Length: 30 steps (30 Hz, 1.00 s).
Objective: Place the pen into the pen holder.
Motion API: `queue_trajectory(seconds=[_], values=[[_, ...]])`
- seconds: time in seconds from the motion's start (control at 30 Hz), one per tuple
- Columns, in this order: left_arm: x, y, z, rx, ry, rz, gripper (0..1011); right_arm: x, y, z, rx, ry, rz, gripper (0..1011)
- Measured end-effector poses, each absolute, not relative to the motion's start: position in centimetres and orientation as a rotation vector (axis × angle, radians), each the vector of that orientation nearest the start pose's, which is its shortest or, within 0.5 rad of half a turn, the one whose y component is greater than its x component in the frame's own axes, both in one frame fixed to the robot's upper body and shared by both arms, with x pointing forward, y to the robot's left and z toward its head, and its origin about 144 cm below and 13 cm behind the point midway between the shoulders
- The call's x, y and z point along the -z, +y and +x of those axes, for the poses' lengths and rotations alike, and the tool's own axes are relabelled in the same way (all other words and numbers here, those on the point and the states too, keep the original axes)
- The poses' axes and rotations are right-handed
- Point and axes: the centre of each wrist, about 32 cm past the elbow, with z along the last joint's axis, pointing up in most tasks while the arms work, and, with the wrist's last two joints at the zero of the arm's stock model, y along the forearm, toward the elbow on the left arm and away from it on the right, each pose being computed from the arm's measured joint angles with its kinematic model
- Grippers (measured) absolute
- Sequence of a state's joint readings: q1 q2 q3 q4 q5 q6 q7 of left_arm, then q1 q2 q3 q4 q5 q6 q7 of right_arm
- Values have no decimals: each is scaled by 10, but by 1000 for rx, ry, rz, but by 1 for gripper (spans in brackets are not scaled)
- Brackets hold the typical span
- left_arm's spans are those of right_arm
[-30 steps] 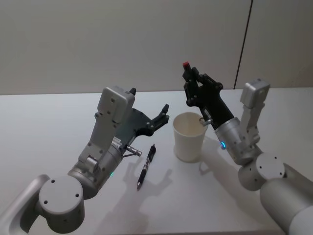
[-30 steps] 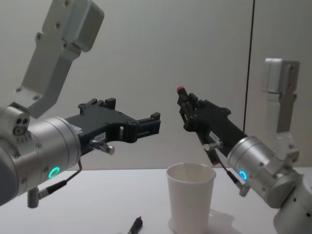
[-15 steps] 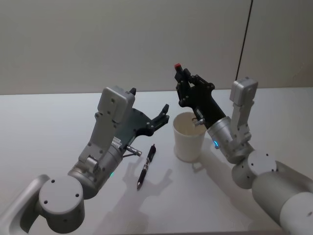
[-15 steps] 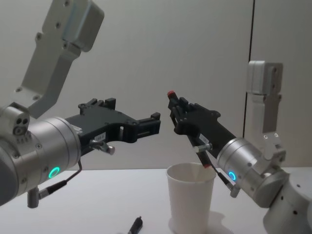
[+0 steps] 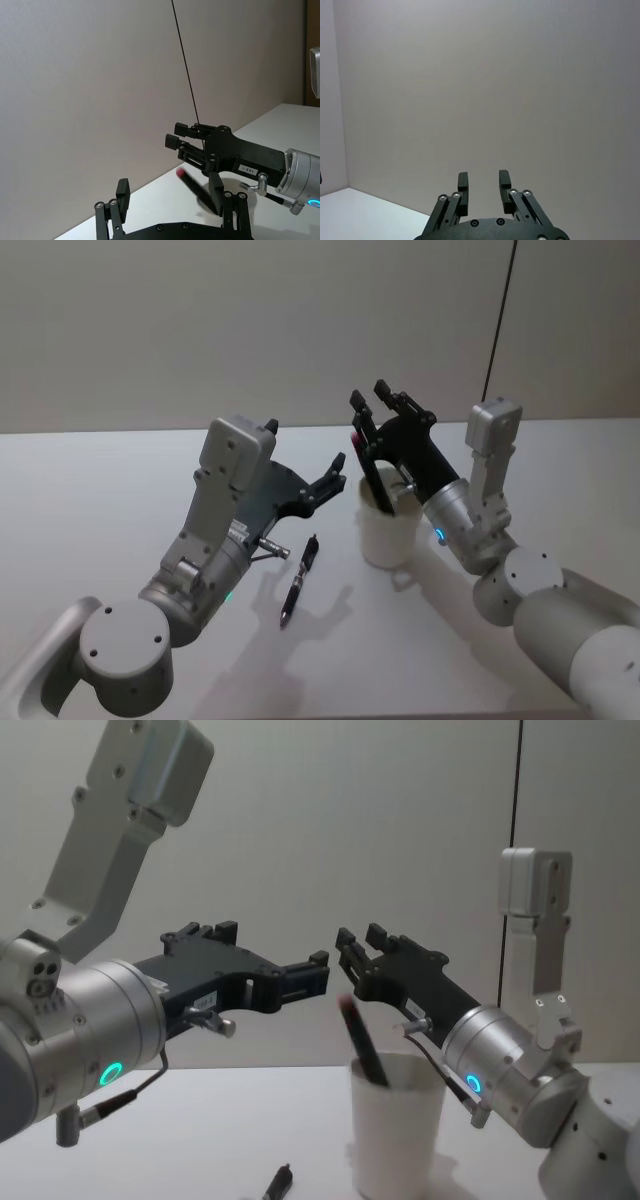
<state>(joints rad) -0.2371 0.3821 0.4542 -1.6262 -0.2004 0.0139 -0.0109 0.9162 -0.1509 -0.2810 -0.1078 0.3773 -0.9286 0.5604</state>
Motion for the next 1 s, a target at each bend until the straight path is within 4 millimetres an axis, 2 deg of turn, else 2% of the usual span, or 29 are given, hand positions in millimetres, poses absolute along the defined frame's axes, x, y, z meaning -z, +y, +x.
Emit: queue_trajectory(seconds=[0.03,0.13,0.23,0.33,0.37,0.7,0.77,1.0], values=[[-1204,198,492,-1124,-268,61,1003,-1112,-128,627,939,-230,371,374],[-1204,198,492,-1124,-268,61,1003,-1112,-128,627,941,-229,370,433],[-1204,198,492,-1124,-268,61,1003,-1112,-129,628,944,-227,370,575],[-1204,198,492,-1124,-268,61,1003,-1112,-129,628,945,-226,370,634],[-1204,198,492,-1124,-268,61,1003,-1112,-130,628,946,-226,370,689],[-1204,198,492,-1124,-268,61,1003,-1112,-132,628,950,-224,378,969],[-1204,198,492,-1124,-268,61,1003,-1112,-132,628,951,-224,380,1000],[-1204,198,492,-1124,-268,61,1003,-1112,-135,629,967,-223,395,1001]])
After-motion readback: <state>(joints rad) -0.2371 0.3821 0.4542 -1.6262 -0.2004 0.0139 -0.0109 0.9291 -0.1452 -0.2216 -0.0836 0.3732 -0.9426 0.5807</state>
